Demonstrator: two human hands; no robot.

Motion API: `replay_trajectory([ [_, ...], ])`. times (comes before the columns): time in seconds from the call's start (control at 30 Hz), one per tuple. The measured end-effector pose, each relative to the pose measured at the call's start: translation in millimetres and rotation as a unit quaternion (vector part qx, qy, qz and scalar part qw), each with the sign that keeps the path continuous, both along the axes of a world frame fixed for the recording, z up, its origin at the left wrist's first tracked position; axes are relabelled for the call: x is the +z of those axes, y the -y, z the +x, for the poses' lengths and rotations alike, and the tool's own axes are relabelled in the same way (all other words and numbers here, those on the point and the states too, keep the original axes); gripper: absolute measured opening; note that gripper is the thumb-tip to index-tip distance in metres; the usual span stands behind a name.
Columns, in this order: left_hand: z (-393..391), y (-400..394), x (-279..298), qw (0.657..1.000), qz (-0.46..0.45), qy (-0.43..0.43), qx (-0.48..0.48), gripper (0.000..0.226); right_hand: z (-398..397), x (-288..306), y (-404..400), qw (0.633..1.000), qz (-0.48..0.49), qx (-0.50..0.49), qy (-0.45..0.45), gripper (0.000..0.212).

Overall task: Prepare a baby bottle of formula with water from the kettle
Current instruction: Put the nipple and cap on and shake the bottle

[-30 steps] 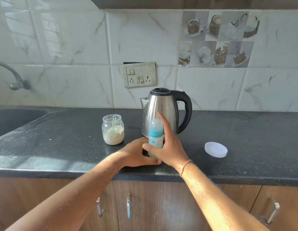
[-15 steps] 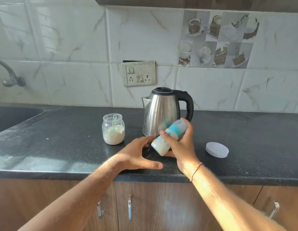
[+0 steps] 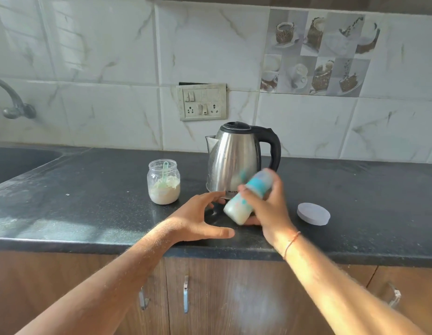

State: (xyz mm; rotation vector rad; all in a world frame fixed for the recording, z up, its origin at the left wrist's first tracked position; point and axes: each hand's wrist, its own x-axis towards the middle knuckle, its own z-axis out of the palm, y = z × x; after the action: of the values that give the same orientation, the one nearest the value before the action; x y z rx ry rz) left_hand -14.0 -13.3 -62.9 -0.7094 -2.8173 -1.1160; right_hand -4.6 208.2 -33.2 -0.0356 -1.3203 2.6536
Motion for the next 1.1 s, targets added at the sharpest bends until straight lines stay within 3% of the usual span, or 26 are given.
replay_trajectory([
  [0.03, -1, 0, -1, 1.0, -0.006, -0.004, -0.003, 0.125, -3, -2, 0, 1.0, 0.021, -0.006, -0.001, 0.071],
  [0.13, -3, 0, -2, 1.0, -0.013, 0.009, 0.0, 0.124, -4, -1, -7, 0.99, -0.045, -0.133, -0.025, 0.071],
  [0.23, -4, 0, -7, 0.999, -0.032, -0.008, 0.003, 0.12, -3, 0, -5, 0.997, 0.059, -0.045, -0.026, 0.073],
  [0.37, -3, -1, -4, 0.999, -0.043, -0.007, 0.009, 0.121, -2, -2, -15, 0.99, -0.01, -0.143, -0.017, 0.073],
  [0.47, -2, -1, -4, 0.999, -0.039, -0.028, 0.018, 0.111, 4, -3, -10, 0.981, 0.184, -0.043, -0.04, 0.072],
  [0.6, 2, -5, -4, 0.998, -0.035, -0.051, 0.026, 0.087, 6, 1, -10, 0.988, 0.13, -0.065, -0.044, 0.076],
  [0.77, 7, -9, -3, 0.997, -0.022, -0.075, 0.028, 0.051, 8, -6, 1, 0.947, 0.295, -0.057, -0.11, 0.091],
  [0.97, 6, -11, 2, 0.997, -0.055, -0.038, 0.025, 0.066, 7, -8, 5, 0.91, 0.382, -0.029, -0.156, 0.088],
  [1.1, 5, -7, 2, 0.999, -0.042, -0.016, -0.003, 0.068, 2, -12, 3, 0.925, 0.343, 0.075, -0.148, 0.097],
])
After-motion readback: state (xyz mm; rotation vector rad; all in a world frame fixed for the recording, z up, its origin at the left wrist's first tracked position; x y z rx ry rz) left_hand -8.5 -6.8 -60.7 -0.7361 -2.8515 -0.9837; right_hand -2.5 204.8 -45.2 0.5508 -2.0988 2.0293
